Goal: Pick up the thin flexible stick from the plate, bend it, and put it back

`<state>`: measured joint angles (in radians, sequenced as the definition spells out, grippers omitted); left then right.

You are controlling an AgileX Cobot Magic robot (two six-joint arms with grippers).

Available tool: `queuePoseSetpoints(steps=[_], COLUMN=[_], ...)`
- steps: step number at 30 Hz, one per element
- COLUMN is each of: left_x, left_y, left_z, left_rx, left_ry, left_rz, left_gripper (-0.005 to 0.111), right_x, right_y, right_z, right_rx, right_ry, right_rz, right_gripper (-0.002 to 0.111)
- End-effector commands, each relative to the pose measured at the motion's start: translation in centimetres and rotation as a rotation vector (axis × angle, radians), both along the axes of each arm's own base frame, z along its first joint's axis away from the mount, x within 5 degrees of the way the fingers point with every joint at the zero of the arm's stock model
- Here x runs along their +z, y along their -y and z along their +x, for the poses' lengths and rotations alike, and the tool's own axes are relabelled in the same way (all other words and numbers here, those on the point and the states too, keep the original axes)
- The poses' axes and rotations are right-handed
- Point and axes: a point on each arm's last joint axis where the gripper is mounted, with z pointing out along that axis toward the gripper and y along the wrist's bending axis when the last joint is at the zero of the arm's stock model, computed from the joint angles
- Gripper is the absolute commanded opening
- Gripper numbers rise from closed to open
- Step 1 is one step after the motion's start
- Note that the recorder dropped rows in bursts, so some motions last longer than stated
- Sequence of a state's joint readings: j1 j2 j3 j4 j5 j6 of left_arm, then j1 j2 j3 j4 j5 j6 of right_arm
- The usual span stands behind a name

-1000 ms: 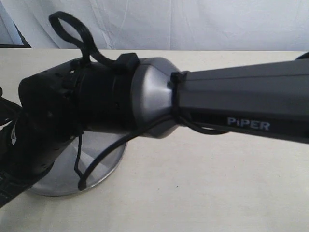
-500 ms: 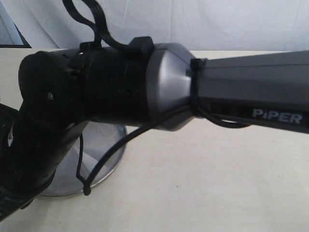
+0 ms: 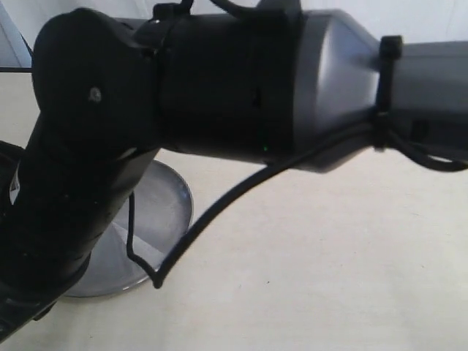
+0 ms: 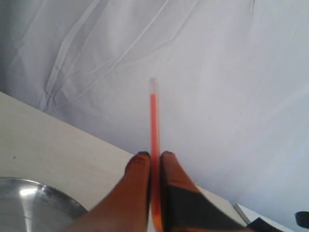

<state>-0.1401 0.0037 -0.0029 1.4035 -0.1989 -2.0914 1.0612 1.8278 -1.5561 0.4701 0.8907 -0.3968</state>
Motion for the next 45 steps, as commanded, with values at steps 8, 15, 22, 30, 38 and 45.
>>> queuePoseSetpoints(steps=[8,15,22,30,38,45], left_x=[0.1,0.3,1.2,1.2,1.0,0.9], left_y=[-0.2,-0.5,-0.5,-0.6,-0.6,-0.5], left_z=[0.0,0.1,-0.1,-0.1,-0.1,0.0], left_rx=[0.018,0.044,0.042,0.049,0.064,0.072], left_ry=[-0.005,-0.014,0.011,0.011,0.033,0.046], left_rz=[-0.040,-0.093,-0.109,-0.104,0.026,0.097], left_gripper=[0.000,0.003,0.029,0.022,0.000,0.000], right_x=[1.7,1.4,0.7,0.3,1.3,3.6], right_y=[0.7,0.7,0.2,-0.4,0.6,1.7], right_z=[-0.4,-0.4,-0.6,-1.6,-2.2,-2.5], right_rx=[0.021,0.027,0.038,0.067,0.101,0.098], right_ry=[0.037,0.026,0.023,0.018,0.009,0.059], right_rz=[0.029,0.013,0.003,-0.008,-0.042,0.008], right_gripper=[0.000,0.000,0.000,0.000,0.000,0.000])
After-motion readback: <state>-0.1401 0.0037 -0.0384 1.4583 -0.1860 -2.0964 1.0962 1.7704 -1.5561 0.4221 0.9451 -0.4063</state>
